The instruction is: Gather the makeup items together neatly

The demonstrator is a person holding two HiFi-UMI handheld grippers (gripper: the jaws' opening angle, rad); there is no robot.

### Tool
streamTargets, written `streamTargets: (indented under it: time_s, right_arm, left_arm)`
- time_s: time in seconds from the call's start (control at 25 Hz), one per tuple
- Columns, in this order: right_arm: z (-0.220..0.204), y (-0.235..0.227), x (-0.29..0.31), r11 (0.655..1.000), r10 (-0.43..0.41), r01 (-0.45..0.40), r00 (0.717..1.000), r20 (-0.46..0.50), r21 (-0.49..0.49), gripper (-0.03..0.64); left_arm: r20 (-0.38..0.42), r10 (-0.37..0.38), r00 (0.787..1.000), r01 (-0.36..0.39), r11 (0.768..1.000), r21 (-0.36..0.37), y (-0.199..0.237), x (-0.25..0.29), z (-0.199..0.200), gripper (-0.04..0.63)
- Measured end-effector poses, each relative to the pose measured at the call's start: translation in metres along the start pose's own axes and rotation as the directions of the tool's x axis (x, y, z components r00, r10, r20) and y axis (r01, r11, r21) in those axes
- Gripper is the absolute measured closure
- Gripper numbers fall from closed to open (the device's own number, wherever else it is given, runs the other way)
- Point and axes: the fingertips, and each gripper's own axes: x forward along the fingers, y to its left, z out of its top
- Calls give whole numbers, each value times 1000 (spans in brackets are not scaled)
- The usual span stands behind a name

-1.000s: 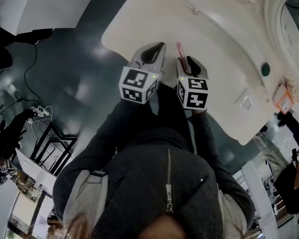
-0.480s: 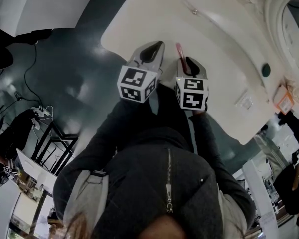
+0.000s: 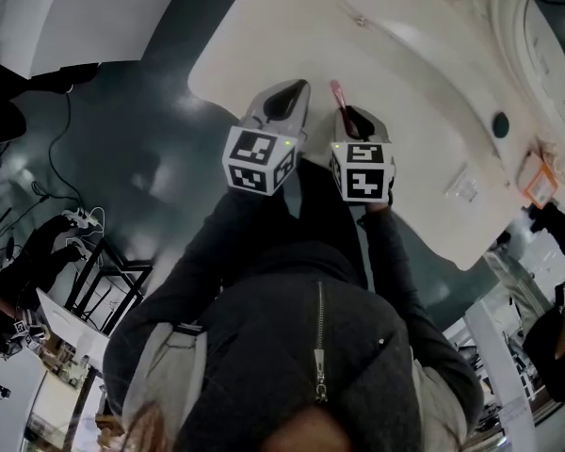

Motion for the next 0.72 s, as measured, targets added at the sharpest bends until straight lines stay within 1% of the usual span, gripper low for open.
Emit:
streamTargets:
  time_s: [0.2, 0.44, 0.72]
  right_arm:
    - [-1, -3, 0, 999, -2, 2, 1000, 12, 53, 569]
    - [-2, 0, -2, 989, 30, -32, 999, 18, 141, 569]
    - [-5, -7, -11, 982, -10, 1, 999, 43, 190, 569]
  left_arm:
    - [-3, -4, 1000, 4, 1000, 2, -2, -1, -2, 587]
    - [-5, -22, 1000, 22, 1000, 20, -8, -2, 4, 586]
    - [-36, -69, 997, 71, 996, 48, -22, 4, 1, 587]
